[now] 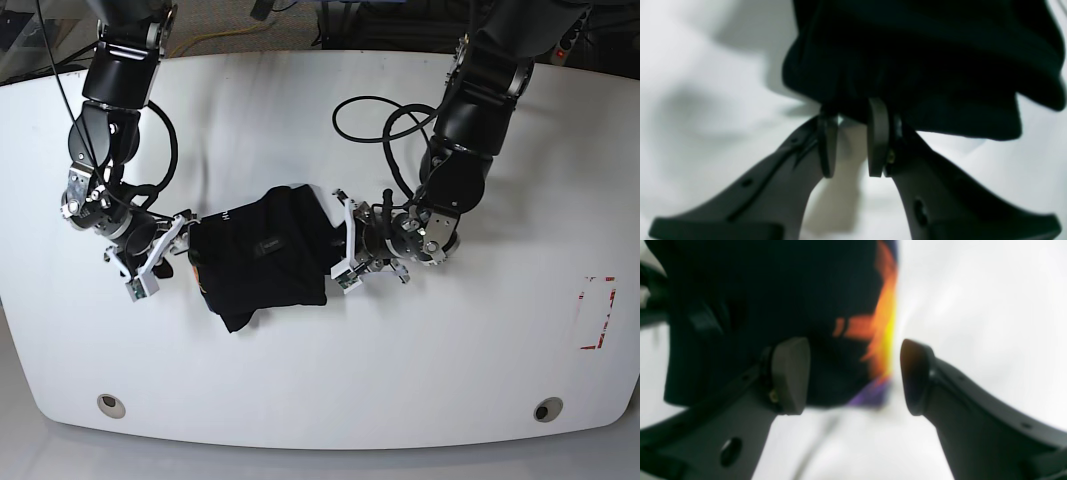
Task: Fold the T-shirt properly
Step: 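Grasp the bundle's sides with both grippers and lift it, then carry the bundle with the left gripper off the table edge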
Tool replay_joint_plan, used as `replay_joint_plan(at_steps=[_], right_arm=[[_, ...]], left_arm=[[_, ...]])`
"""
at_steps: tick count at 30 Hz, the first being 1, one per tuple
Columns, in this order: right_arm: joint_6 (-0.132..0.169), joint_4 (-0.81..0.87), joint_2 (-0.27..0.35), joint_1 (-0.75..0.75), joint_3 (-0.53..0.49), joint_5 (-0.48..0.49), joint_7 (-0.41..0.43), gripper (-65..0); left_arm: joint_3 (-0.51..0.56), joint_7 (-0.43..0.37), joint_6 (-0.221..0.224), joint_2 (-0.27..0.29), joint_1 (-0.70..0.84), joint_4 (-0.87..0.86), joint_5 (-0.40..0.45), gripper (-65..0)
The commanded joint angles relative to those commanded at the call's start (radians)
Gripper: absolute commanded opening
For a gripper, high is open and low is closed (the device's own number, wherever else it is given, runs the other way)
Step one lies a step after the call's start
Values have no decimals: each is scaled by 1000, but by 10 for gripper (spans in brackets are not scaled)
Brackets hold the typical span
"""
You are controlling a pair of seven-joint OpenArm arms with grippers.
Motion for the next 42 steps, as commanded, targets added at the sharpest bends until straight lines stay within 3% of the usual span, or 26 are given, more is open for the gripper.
replay_joint_plan(at_steps=[5,8,14,20,24,28,31,35,39,42], right_arm=[[0,-95,11,69,0,-6,9,-247],[0,-173,38,86,-5,-60,34,-249],[0,-170,28,29,-6,-126,46,-249],[0,-34,-69,-92,-31,-147,43,-249],[0,71,-101,-163,-203,-147,6,-249],[0,184,-170,-226,-384,-146,-21,-249],[0,222,-216,-252,-443,-146,-21,-249],[0,304,-239,-272,-457,-138,-52,-249],[0,388,-222,-278,-427,-137,-91,-249],[0,400,-213,-278,-359,-135,-97,-249]], left_arm=[[-92,69,-21,-28,80,196,3,-518],[-146,117,-29,-34,129,293,2,-518],[-224,121,-36,-31,210,414,6,-518],[-276,161,-36,-26,233,457,8,-507],[-310,241,-36,-5,203,457,3,-414],[-361,249,-36,26,193,457,6,-364],[-373,250,-36,31,166,457,8,-346],[-371,250,-36,35,157,457,8,-340],[-371,250,-36,69,157,457,9,-340],[-367,245,40,100,153,451,9,-337]])
